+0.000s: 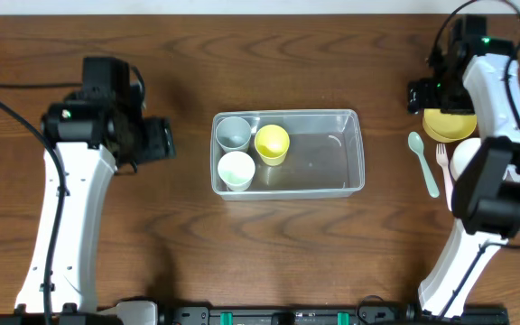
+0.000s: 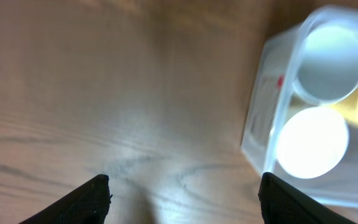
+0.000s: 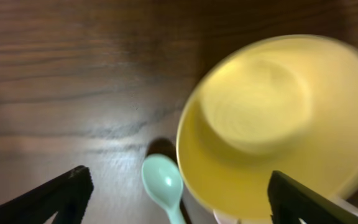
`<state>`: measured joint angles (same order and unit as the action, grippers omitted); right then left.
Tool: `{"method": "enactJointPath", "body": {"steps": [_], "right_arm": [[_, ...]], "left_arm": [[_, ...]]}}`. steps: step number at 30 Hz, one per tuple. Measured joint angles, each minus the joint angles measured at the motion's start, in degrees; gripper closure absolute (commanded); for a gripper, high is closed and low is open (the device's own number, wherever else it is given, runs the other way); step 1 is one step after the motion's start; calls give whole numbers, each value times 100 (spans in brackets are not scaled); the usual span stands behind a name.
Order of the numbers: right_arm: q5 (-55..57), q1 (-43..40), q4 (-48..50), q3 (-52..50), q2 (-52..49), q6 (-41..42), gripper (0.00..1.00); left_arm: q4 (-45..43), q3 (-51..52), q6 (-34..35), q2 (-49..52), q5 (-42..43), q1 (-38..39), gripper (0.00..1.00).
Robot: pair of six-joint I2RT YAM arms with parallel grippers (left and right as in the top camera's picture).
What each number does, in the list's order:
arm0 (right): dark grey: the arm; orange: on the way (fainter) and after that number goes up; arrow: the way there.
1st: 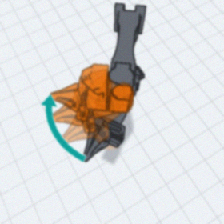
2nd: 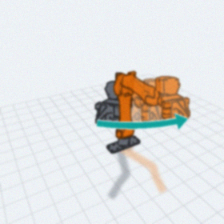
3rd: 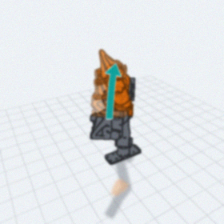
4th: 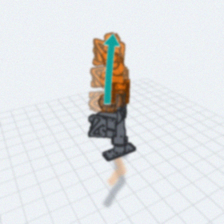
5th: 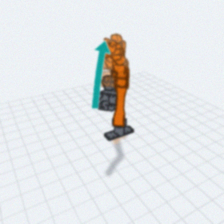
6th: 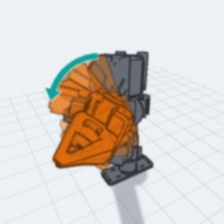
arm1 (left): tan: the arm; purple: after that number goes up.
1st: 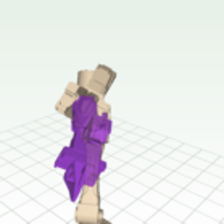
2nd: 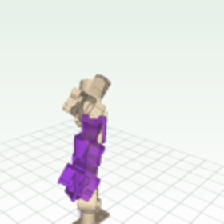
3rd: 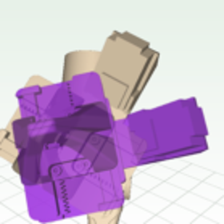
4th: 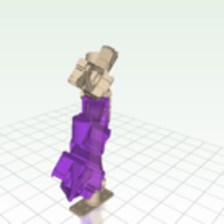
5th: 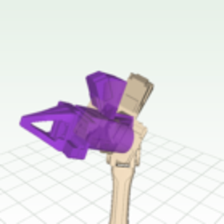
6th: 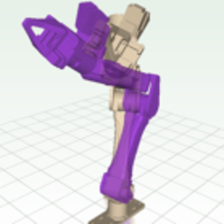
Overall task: Pack container
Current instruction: 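Grasp the yellow bowl rim with the right gripper and lift, then lower the yellow bowl into the box's right side and release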
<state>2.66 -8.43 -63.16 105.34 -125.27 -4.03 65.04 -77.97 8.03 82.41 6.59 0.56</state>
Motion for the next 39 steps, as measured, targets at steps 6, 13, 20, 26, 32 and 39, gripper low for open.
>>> {"method": "enactJointPath", "body": {"steps": [6,13,20,26,32,39], "right_arm": [[39,0,166,0,-457,-46,41],[66,0,332,0,-577,-72,83],[151,2,431,24,-570,-63,99],[173,37,57,509,-570,-57,99],[107,413,-660,1478,-55,-61,99],[-258,1696,-1154,1825,1759,-118,99]], "left_arm": [[-59,415,-61,-2,96,0,23],[-103,415,-63,-2,98,0,23],[-105,415,-63,-2,98,0,23],[-120,415,-63,-2,98,0,24],[-125,415,-63,-2,101,0,24],[-127,415,-63,-2,101,0,23]]}}
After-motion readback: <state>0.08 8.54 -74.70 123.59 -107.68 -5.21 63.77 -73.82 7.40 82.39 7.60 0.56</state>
